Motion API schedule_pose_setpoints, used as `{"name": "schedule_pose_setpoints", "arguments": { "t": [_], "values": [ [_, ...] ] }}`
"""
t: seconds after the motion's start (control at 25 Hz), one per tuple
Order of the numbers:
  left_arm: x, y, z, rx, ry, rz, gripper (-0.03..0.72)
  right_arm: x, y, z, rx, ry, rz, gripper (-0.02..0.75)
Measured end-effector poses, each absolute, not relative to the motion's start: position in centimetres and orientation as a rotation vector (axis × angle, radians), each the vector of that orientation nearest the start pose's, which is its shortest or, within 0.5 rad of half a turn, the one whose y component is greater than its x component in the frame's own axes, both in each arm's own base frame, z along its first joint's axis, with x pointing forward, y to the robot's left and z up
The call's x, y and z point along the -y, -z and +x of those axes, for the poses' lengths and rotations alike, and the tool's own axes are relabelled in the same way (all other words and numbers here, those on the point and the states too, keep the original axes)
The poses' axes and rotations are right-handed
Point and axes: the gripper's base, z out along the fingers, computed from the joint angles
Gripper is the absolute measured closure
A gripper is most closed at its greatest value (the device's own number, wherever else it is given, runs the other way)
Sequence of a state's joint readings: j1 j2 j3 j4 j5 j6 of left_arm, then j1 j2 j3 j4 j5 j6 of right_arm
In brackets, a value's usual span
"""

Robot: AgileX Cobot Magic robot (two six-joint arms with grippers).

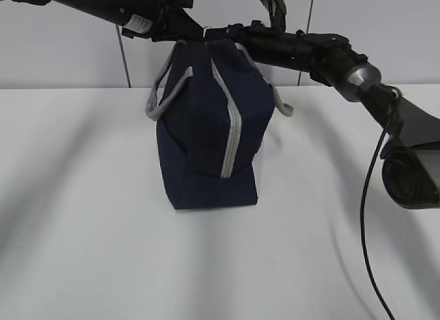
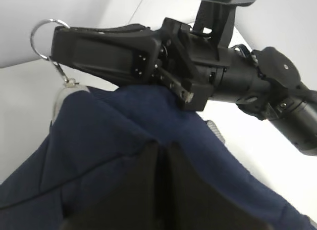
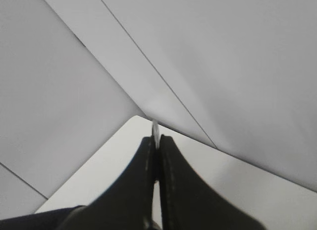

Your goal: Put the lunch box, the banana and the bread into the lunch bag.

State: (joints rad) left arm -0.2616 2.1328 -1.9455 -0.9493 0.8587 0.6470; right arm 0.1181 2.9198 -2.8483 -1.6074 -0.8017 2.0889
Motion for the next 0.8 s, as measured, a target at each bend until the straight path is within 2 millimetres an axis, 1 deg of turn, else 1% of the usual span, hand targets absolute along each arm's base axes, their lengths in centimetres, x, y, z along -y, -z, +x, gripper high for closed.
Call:
{"name": "schedule_pose_setpoints", "arguments": {
  "t": [0.24,0.48,0.8],
  "values": [
    [18.0,-28.9,46.1,-2.186,0.917,0.56,0.68,-14.8,-16.7,58.6,-1.697,-1.007,-0.393,0.754],
    [17.8,-28.7,46.3,-2.184,0.903,0.556,0.68,-14.6,-15.8,58.7,-1.754,-0.979,-0.382,0.754],
    [17.5,-28.5,46.5,-2.183,0.884,0.558,0.68,-14.7,-15.3,58.7,-1.77,-0.986,-0.367,0.754]
  ]
}}
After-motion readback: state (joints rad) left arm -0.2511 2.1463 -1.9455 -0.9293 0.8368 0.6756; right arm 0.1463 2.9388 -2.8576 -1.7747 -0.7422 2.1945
